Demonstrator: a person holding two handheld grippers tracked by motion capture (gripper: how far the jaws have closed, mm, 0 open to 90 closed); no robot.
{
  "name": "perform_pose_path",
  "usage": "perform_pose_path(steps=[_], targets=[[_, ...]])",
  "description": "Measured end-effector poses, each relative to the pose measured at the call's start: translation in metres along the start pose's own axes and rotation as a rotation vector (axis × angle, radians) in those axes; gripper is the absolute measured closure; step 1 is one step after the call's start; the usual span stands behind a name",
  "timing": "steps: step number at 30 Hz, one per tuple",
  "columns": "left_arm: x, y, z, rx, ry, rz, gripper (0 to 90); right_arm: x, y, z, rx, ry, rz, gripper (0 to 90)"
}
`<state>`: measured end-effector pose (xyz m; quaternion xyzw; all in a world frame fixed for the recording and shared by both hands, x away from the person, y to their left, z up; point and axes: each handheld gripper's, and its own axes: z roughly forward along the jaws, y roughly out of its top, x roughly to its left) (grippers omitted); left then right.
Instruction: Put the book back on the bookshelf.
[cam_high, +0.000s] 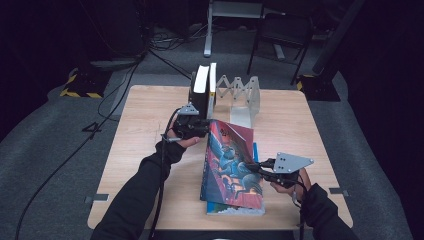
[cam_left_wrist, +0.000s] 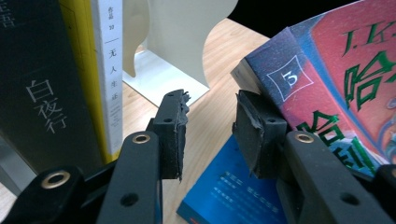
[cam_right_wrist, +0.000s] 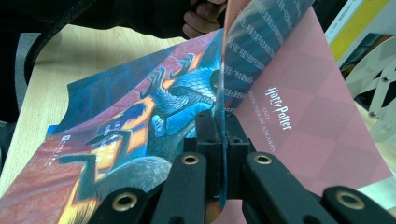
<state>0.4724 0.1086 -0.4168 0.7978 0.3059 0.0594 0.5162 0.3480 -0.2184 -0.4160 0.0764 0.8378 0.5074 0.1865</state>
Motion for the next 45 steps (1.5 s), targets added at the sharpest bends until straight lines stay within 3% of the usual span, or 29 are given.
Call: perform_pose_path(steps=[5, 7, 8, 10, 11, 13, 15, 17, 21, 28, 30, 31, 32, 33, 35, 36, 37, 39, 40, 41, 43, 45], targets=[[0.004, -0.013, -0.003, -0.016, -0.049, -0.025, 66.9, 0.007, 0.001, -0.003, -0.007, -0.013, 0.007, 79.7], [0.006, -0.016, -0.002, -0.041, -0.093, -0.046, 68.2, 0.007, 0.004, -0.001, -0.001, -0.008, 0.021, 75.0], [0.006, -0.016, -0.002, -0.041, -0.093, -0.046, 68.2, 0.007, 0.004, -0.001, -0.001, -0.008, 0.021, 75.0], [0.003, -0.014, -0.002, -0.071, -0.171, -0.033, 67.9, 0.003, 0.007, 0.005, 0.000, -0.006, 0.057, 66.8], [0.001, -0.012, -0.002, -0.071, -0.168, -0.020, 68.0, 0.003, 0.008, 0.006, 0.007, -0.021, 0.066, 65.6], [-0.003, -0.009, -0.001, -0.064, -0.155, 0.000, 68.5, 0.002, 0.008, 0.007, 0.015, -0.024, 0.066, 65.6], [-0.007, -0.005, -0.004, -0.069, -0.173, 0.017, 68.4, -0.004, 0.006, 0.007, 0.026, -0.038, 0.097, 74.8], [-0.008, -0.003, -0.005, -0.068, -0.172, 0.029, 68.4, -0.005, 0.005, 0.005, 0.017, -0.031, 0.099, 76.7], [-0.014, 0.005, -0.010, -0.077, -0.186, 0.052, 68.8, -0.001, 0.008, 0.005, 0.022, -0.063, 0.041, 86.4], [-0.026, 0.028, -0.030, -0.140, -0.196, 0.114, 67.0, -0.003, 0.025, -0.003, -0.006, -0.145, -0.052, 89.0], [-0.024, 0.031, -0.037, -0.166, -0.221, 0.113, 66.9, -0.003, 0.029, -0.006, -0.015, -0.175, -0.079, 89.1], [-0.023, 0.032, -0.042, -0.199, -0.280, 0.104, 63.5, -0.002, 0.029, -0.007, -0.021, -0.186, -0.086, 89.2], [-0.026, 0.033, -0.045, -0.200, -0.295, 0.118, 59.3, 0.000, 0.029, -0.008, -0.044, -0.199, -0.093, 89.2], [-0.033, 0.034, -0.045, -0.176, -0.264, 0.155, 59.3, 0.002, 0.028, -0.007, -0.030, -0.193, -0.092, 89.1], [-0.046, 0.032, -0.043, -0.133, -0.222, 0.212, 57.3, 0.010, 0.022, 0.003, 0.014, -0.198, -0.142, 89.4], [-0.050, 0.030, -0.043, -0.122, -0.199, 0.230, 54.7, 0.011, 0.019, 0.006, 0.007, -0.176, -0.111, 89.4], [-0.053, 0.026, -0.043, -0.098, -0.176, 0.237, 52.1, 0.009, 0.016, 0.007, -0.014, -0.149, -0.068, 89.5], [-0.055, 0.021, -0.044, -0.072, -0.160, 0.235, 47.0, 0.010, 0.016, 0.008, 0.006, -0.138, -0.084, 89.5], [-0.058, 0.009, -0.046, -0.029, -0.100, 0.232, 43.9, 0.011, 0.017, 0.008, 0.007, -0.136, -0.079, 89.5], [-0.058, 0.009, -0.046, -0.029, -0.100, 0.232, 39.8, 0.011, 0.017, 0.008, 0.007, -0.136, -0.079, 89.5], [-0.056, -0.009, -0.049, 0.002, -0.067, 0.180, 36.4, 0.011, 0.017, 0.009, 0.000, -0.133, -0.061, 89.5], [-0.050, -0.031, -0.048, 0.031, -0.071, 0.089, 30.1, 0.010, 0.017, 0.008, 0.002, -0.136, -0.058, 89.4]])
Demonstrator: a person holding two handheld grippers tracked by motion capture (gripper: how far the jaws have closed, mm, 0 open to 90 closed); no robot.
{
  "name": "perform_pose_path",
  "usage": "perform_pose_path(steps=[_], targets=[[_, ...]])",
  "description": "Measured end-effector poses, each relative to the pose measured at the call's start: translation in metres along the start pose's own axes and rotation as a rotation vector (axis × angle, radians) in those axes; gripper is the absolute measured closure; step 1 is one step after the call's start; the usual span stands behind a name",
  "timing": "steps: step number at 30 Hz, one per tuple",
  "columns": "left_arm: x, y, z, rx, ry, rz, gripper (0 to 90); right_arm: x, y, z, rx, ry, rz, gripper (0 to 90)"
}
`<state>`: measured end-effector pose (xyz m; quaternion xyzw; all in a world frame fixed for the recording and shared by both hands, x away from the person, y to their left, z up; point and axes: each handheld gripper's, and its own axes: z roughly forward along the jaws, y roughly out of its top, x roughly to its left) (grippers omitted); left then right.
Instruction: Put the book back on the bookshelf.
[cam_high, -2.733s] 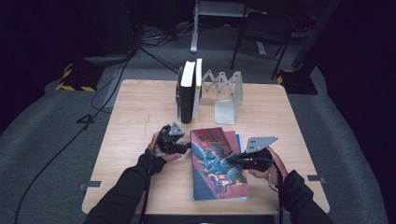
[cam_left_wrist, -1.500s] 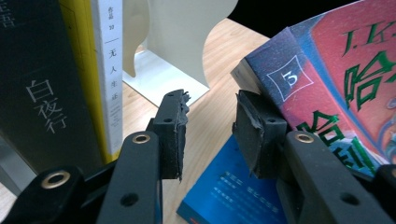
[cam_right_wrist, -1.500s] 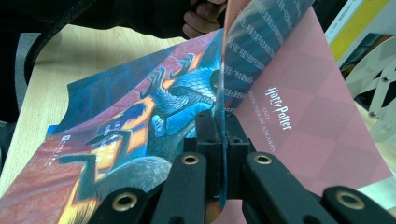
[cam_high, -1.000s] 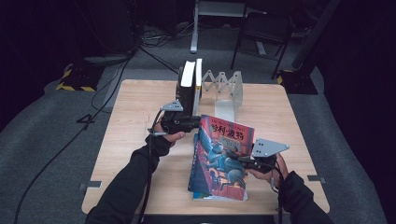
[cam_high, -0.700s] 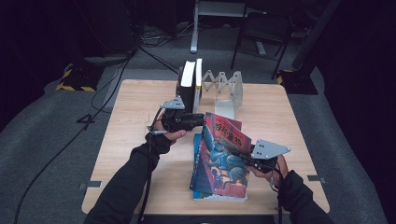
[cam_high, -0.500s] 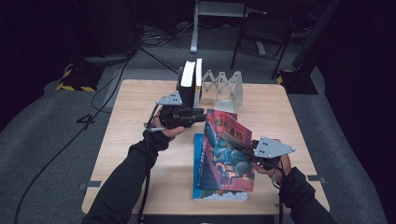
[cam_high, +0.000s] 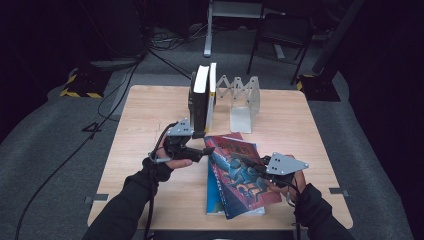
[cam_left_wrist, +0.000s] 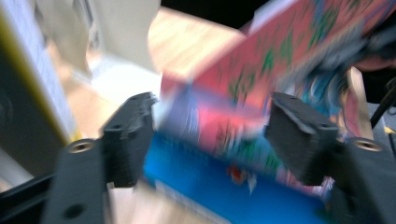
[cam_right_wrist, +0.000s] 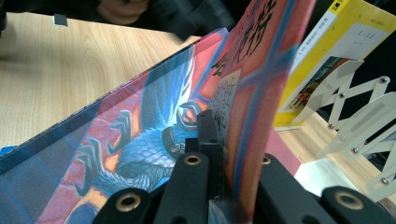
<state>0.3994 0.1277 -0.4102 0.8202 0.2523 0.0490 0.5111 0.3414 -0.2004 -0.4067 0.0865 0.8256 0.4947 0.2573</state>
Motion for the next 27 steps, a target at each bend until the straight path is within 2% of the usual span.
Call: perform_pose_path(steps=[1, 2, 3, 4, 5, 6, 9, 10, 11, 13, 15, 19, 24, 25, 26, 27], targets=[[0.000, 0.000, 0.000, 0.000, 0.000, 0.000, 27.7, 0.000, 0.000, 0.000, 0.000, 0.000, 0.000, 89.4], [0.005, -0.013, 0.003, 0.025, 0.024, -0.041, 21.9, 0.001, 0.001, 0.001, 0.004, -0.006, -0.002, 89.5], [0.006, -0.016, 0.003, 0.019, 0.015, -0.068, 22.7, 0.001, 0.001, 0.000, 0.006, -0.009, -0.003, 89.5], [0.006, -0.016, 0.003, 0.019, 0.015, -0.068, 22.3, 0.001, 0.001, 0.000, 0.006, -0.010, -0.005, 89.5], [0.004, -0.017, 0.008, 0.023, -0.037, -0.098, 21.0, 0.001, 0.001, 0.000, 0.004, -0.010, -0.007, 89.5], [0.004, -0.017, 0.008, 0.023, -0.037, -0.098, 19.9, 0.001, 0.001, 0.000, 0.004, -0.010, -0.007, 89.5], [-0.002, -0.018, 0.016, 0.049, -0.097, -0.113, 16.0, 0.001, 0.000, 0.000, 0.002, -0.011, -0.004, 89.4], [-0.002, -0.018, 0.016, 0.049, -0.097, -0.113, 15.3, 0.001, 0.000, 0.000, 0.002, -0.011, -0.004, 89.4], [-0.006, -0.018, 0.022, 0.058, -0.130, -0.117, 15.3, 0.002, 0.000, 0.001, 0.004, -0.013, -0.008, 89.4], [-0.013, -0.017, 0.027, 0.063, -0.155, -0.110, 15.4, 0.003, 0.000, 0.001, 0.007, -0.018, -0.012, 89.4], [-0.021, -0.016, 0.033, 0.084, -0.135, -0.088, 17.4, 0.003, 0.001, 0.001, 0.006, -0.016, -0.011, 89.3], [-0.023, -0.014, 0.044, 0.087, -0.090, -0.094, 17.8, 0.004, 0.003, 0.003, 0.006, -0.015, -0.023, 89.3], [-0.023, -0.004, 0.040, 0.028, -0.064, -0.069, 38.9, 0.002, 0.008, 0.003, -0.008, -0.028, -0.028, 89.3], [-0.023, -0.004, 0.040, 0.028, -0.064, -0.069, 42.4, 0.001, 0.009, 0.002, -0.015, -0.029, -0.031, 89.2], [-0.024, 0.003, 0.035, -0.014, -0.053, -0.046, 47.1, 0.000, 0.011, 0.001, -0.020, -0.035, -0.034, 89.2], [-0.024, 0.003, 0.035, -0.014, -0.053, -0.046, 49.4, 0.000, 0.012, 0.001, -0.022, -0.045, -0.039, 89.2]])
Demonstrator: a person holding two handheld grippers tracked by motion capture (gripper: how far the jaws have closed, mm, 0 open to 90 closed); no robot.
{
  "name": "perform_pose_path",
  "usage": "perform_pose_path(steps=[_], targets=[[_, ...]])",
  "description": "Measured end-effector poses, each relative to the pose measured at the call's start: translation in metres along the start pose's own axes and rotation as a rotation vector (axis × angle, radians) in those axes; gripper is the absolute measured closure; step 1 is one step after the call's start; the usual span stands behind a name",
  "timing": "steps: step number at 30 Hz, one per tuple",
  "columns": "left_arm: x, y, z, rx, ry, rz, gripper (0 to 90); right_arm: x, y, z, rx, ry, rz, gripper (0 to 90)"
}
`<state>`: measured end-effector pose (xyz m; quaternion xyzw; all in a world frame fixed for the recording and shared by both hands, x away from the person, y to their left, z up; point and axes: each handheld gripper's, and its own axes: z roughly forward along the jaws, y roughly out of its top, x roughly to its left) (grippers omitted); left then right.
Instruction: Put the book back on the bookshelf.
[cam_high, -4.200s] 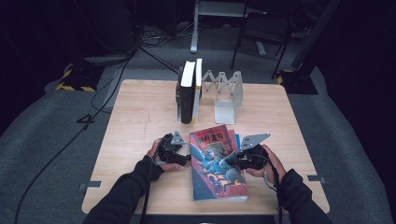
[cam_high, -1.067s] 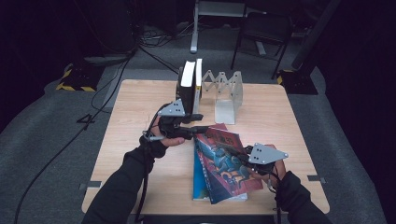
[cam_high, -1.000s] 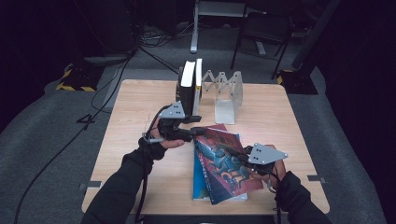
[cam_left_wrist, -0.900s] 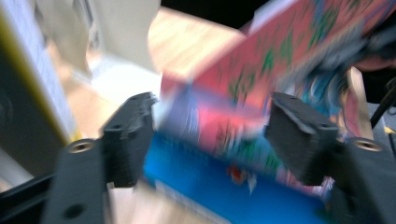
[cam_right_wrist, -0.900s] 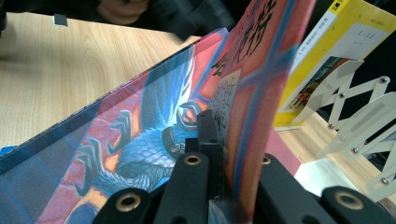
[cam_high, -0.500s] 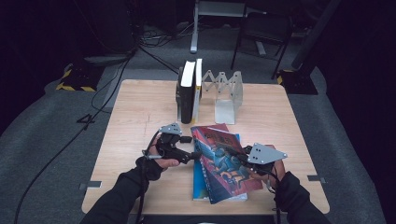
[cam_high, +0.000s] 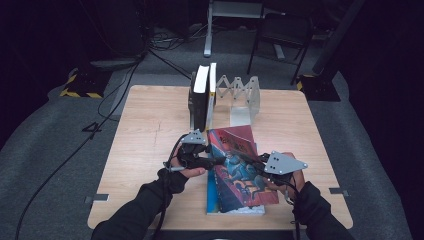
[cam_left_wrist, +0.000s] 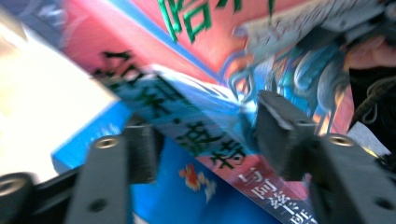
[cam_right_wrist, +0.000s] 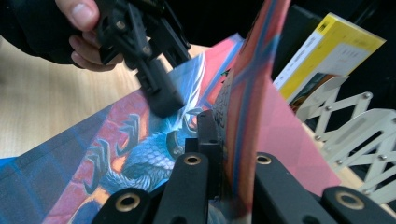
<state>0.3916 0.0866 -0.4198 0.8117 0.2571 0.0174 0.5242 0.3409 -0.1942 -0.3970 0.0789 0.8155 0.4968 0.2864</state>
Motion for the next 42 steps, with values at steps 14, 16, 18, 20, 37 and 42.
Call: perform_pose_path(steps=[14, 16, 18, 20, 37, 42], targets=[[-0.034, 0.029, -0.025, -0.170, 0.105, 0.310, 66.0, -0.018, 0.010, -0.015, -0.093, -0.045, 0.050, 80.4], [-0.035, 0.028, -0.026, -0.172, 0.102, 0.322, 66.6, -0.018, 0.009, -0.016, -0.091, -0.045, 0.046, 79.8], [-0.037, 0.026, -0.028, -0.174, 0.095, 0.334, 66.7, -0.016, 0.007, -0.018, -0.093, -0.058, 0.039, 75.7], [-0.038, 0.025, -0.029, -0.175, 0.094, 0.346, 66.9, -0.016, 0.005, -0.021, -0.092, -0.070, 0.046, 69.8], [-0.052, 0.009, -0.047, -0.186, -0.016, 0.413, 70.3, -0.023, -0.017, -0.043, -0.074, -0.117, 0.185, 45.2], [-0.051, 0.005, -0.047, -0.181, -0.035, 0.395, 70.5, -0.022, -0.016, -0.041, -0.071, -0.091, 0.184, 42.9]])
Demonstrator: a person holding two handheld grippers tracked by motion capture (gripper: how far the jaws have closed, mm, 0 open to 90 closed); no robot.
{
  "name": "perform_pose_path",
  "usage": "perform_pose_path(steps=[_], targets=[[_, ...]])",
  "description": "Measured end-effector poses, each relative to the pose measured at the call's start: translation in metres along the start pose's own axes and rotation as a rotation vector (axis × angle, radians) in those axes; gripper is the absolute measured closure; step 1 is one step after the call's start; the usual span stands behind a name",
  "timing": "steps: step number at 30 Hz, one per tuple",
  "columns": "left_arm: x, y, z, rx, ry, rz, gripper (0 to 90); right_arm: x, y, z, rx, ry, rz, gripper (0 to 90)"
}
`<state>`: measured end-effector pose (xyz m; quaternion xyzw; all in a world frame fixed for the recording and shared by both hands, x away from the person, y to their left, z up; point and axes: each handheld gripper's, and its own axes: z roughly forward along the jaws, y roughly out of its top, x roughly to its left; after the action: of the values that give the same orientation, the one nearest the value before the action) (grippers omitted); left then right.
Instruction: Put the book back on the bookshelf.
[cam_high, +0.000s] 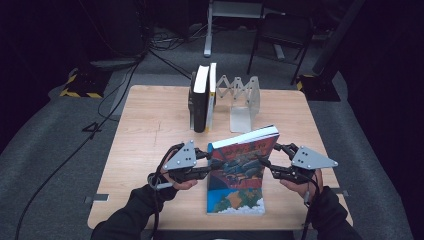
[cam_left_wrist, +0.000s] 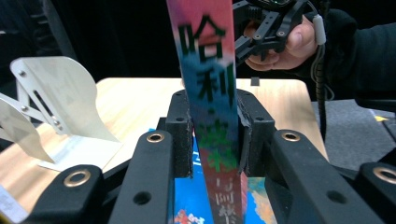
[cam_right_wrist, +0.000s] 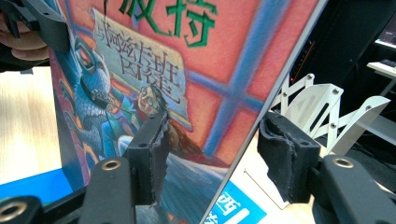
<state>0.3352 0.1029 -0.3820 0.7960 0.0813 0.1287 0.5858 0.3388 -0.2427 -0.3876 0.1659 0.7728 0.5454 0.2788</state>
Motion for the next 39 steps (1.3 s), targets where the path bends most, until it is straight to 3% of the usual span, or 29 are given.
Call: perform_pose_path(steps=[4, 9, 13, 20, 24, 27, 29, 31, 34, 39], targets=[[-0.001, -0.007, -0.001, 0.027, -0.011, -0.005, 70.7, -0.001, -0.002, 0.002, 0.009, 0.012, 0.008, 39.9], [-0.003, -0.010, -0.002, 0.034, -0.037, -0.004, 71.1, -0.002, -0.010, 0.010, 0.038, 0.072, 0.030, 33.7], [-0.001, -0.018, -0.002, 0.037, -0.067, -0.029, 70.9, -0.002, -0.015, 0.017, 0.047, 0.108, 0.042, 27.0], [-0.002, -0.027, -0.002, 0.059, -0.077, -0.039, 70.7, -0.001, -0.018, 0.023, 0.064, 0.111, 0.059, 25.3], [-0.005, -0.028, -0.002, 0.071, -0.110, -0.020, 70.6, -0.002, -0.020, 0.025, 0.075, 0.115, 0.071, 18.1], [-0.008, -0.027, -0.002, 0.078, -0.116, -0.001, 70.6, -0.007, -0.025, 0.029, 0.092, 0.163, 0.101, 13.9], [-0.008, -0.027, -0.002, 0.080, -0.110, -0.001, 70.7, -0.007, -0.025, 0.030, 0.098, 0.168, 0.103, 15.5], [-0.005, -0.029, -0.003, 0.078, -0.099, -0.009, 70.7, -0.003, -0.023, 0.030, 0.096, 0.178, 0.076, 25.2], [-0.005, -0.029, -0.004, 0.081, -0.092, -0.002, 70.6, -0.002, -0.022, 0.029, 0.095, 0.175, 0.066, 26.9], [-0.004, -0.028, -0.005, 0.096, -0.045, 0.017, 70.1, -0.005, -0.022, 0.016, 0.045, 0.173, 0.062, 48.0]])
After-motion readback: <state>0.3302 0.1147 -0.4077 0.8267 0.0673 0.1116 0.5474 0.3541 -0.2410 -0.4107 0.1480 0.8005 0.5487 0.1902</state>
